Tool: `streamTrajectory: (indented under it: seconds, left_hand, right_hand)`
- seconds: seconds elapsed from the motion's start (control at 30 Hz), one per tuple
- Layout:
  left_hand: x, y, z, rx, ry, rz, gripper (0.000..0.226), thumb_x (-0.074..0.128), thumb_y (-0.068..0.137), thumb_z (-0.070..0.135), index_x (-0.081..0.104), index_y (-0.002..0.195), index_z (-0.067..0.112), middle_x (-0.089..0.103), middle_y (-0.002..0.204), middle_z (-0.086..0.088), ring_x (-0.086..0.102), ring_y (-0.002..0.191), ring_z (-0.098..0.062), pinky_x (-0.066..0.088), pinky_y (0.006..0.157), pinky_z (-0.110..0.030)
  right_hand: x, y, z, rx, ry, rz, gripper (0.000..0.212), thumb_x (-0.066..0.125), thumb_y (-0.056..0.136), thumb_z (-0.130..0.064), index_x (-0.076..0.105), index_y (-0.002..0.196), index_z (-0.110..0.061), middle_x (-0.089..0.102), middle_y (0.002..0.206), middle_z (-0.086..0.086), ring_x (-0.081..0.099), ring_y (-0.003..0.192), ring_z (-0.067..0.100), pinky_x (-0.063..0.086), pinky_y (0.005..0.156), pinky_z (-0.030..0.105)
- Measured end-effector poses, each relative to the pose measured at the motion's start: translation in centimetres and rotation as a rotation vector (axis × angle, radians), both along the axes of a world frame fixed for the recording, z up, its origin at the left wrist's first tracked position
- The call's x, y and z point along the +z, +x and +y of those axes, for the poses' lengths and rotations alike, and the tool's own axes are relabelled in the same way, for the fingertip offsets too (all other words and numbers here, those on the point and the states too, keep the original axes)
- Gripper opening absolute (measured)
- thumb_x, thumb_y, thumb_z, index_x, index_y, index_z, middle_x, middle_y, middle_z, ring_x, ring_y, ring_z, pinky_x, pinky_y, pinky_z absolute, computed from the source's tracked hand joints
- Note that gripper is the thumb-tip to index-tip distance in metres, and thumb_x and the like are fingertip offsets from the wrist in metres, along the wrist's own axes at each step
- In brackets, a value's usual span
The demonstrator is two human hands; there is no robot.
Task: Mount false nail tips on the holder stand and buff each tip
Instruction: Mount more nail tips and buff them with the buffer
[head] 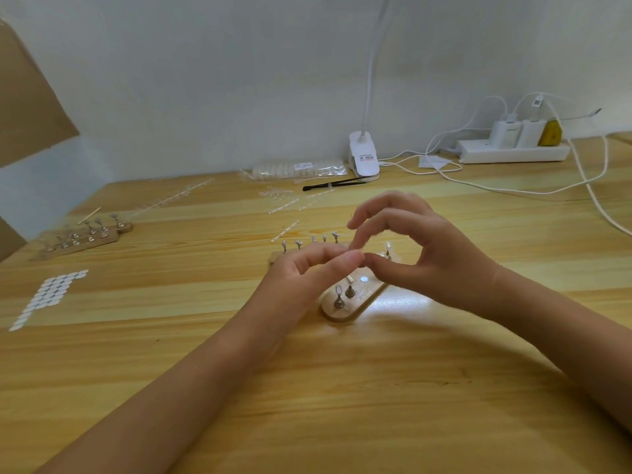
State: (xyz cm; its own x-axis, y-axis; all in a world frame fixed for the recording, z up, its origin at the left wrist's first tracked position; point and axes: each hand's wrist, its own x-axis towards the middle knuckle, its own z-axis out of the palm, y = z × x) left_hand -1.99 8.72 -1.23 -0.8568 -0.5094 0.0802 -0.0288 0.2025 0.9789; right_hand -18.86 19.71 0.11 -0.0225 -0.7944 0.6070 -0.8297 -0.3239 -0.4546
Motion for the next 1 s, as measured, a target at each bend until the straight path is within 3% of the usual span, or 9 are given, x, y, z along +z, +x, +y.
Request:
streamTrajectory:
  seconds: [0.1,0.27,0.33,0.43,0.53,0.63,0.77,0.9,1.0]
  left_hand:
    - [0.0,0.1,-0.1,0.047,0.013,-0.007,0.035,0.065,0.080,0.056,0.076,0.100,0.028,0.071,0.113,0.022,0.059,0.104,0.014,0.036,0.092,-0.024]
    - [-0.1,-0.1,-0.4,0.119,0.068,0.043,0.034,0.067,0.074,0.058,0.076,0.095,0.033,0.072,0.108,0.021,0.059,0.097,0.016,0.036,0.094,-0.027]
    - [-0.1,-0.1,-0.6,0.106,0.074,0.057,0.035,0.069,0.070,0.061,0.077,0.093,0.036,0.072,0.110,0.021,0.059,0.104,0.014,0.036,0.100,-0.029]
    - [-0.3,-0.1,-0.9,0.089,0.079,0.063,0.039,0.066,0.069,0.065,0.077,0.092,0.036,0.072,0.113,0.017,0.059,0.115,0.001,0.036,0.107,-0.034]
    - [-0.5,-0.2,-1.0,0.070,0.135,0.102,0.033,0.068,0.070,0.059,0.078,0.088,0.033,0.074,0.107,0.013,0.063,0.110,-0.003,0.044,0.101,-0.029]
    - [-0.5,-0.4,-1.1,0.029,0.295,0.192,0.024,0.073,0.070,0.047,0.080,0.083,0.028,0.075,0.096,0.007,0.067,0.094,-0.005,0.052,0.085,-0.020]
    - [-0.3,-0.3,-0.9,-0.037,0.411,0.221,0.024,0.076,0.074,0.040,0.080,0.088,0.022,0.073,0.096,0.003,0.067,0.090,-0.006,0.052,0.081,-0.016]
    - [-0.1,-0.4,-0.9,-0.068,0.503,0.229,0.025,0.076,0.077,0.036,0.079,0.092,0.016,0.071,0.092,0.000,0.065,0.084,-0.007,0.053,0.077,-0.016]
    - [-0.1,-0.4,-1.0,-0.124,0.538,0.250,0.026,0.069,0.085,0.031,0.075,0.100,0.012,0.070,0.091,0.001,0.065,0.083,-0.006,0.054,0.076,-0.017]
  right_hand:
    - [0.7,-3.5,0.3,-0.103,0.110,0.103,0.025,0.064,0.088,-0.023,0.065,0.113,-0.019,0.061,0.113,-0.007,0.054,0.113,0.011,0.038,0.102,0.024]
    - [-0.2,-9.6,2.0,-0.327,0.446,-0.067,0.023,0.060,0.095,-0.023,0.062,0.113,-0.037,0.062,0.113,-0.012,0.059,0.104,0.005,0.046,0.086,0.020]
    - [-0.6,-10.6,2.3,-0.291,0.639,-0.109,0.032,0.064,0.091,-0.035,0.056,0.120,-0.044,0.056,0.116,-0.020,0.056,0.103,-0.005,0.044,0.091,0.019]
    - [-1.0,-11.1,2.1,-0.272,0.737,-0.095,0.039,0.068,0.089,-0.030,0.056,0.123,-0.044,0.049,0.118,-0.021,0.053,0.101,-0.011,0.042,0.089,0.013]
    - [-1.1,-10.2,1.7,-0.331,0.599,-0.084,0.026,0.071,0.088,-0.022,0.067,0.111,-0.034,0.056,0.114,-0.009,0.059,0.093,0.000,0.048,0.086,0.014]
    - [-0.3,-8.4,1.3,-0.324,0.326,-0.111,0.035,0.076,0.082,-0.011,0.068,0.115,-0.018,0.057,0.112,0.003,0.063,0.094,0.014,0.053,0.092,0.023]
    - [1.2,-3.3,0.4,-0.076,0.076,-0.262,0.048,0.074,0.076,-0.025,0.063,0.120,-0.013,0.055,0.116,0.004,0.064,0.103,0.014,0.052,0.091,0.017]
    - [0.7,0.7,0.1,0.151,-0.038,-0.343,0.046,0.077,0.078,-0.021,0.058,0.118,-0.006,0.059,0.115,0.008,0.062,0.110,0.024,0.055,0.091,0.029]
    - [0.3,1.4,0.1,0.169,-0.089,-0.257,0.045,0.081,0.077,-0.017,0.059,0.115,-0.010,0.060,0.113,0.006,0.063,0.108,0.025,0.055,0.091,0.035]
